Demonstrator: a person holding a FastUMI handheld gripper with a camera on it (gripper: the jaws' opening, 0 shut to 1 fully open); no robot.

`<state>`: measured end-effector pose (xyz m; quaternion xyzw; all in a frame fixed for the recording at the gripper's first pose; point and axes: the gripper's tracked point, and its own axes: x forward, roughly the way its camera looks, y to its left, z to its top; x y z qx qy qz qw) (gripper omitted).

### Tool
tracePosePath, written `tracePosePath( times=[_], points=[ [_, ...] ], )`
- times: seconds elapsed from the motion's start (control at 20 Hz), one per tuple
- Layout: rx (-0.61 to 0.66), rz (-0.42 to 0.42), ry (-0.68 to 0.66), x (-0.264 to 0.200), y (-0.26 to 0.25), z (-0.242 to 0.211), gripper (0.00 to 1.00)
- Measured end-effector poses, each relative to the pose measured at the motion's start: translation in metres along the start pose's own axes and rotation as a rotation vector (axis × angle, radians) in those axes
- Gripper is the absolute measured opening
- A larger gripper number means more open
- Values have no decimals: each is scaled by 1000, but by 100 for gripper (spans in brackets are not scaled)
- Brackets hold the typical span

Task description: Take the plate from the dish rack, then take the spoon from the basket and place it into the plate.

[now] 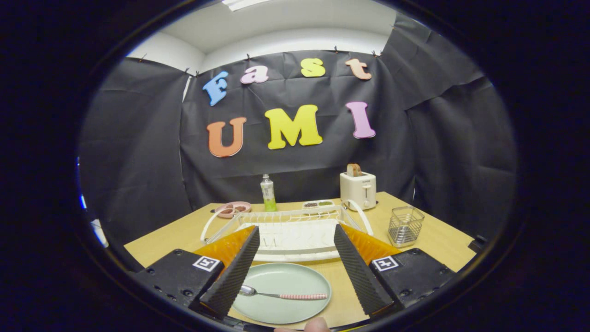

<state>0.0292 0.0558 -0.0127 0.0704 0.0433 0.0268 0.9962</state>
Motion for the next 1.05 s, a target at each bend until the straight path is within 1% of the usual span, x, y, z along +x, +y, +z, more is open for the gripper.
tracePosePath(
  times=[0.15,0.35,0.65,0.9,1.05],
  points=[
    [-30,-8,-2,2,4,0,100],
    [-17,-25,-1,4,5,3,100],
    [-47,-46,-23,4,11,10,100],
    [-18,-57,-31,6,13,16,100],
    [-30,-62,-27,6,14,16,100]
  ],
)
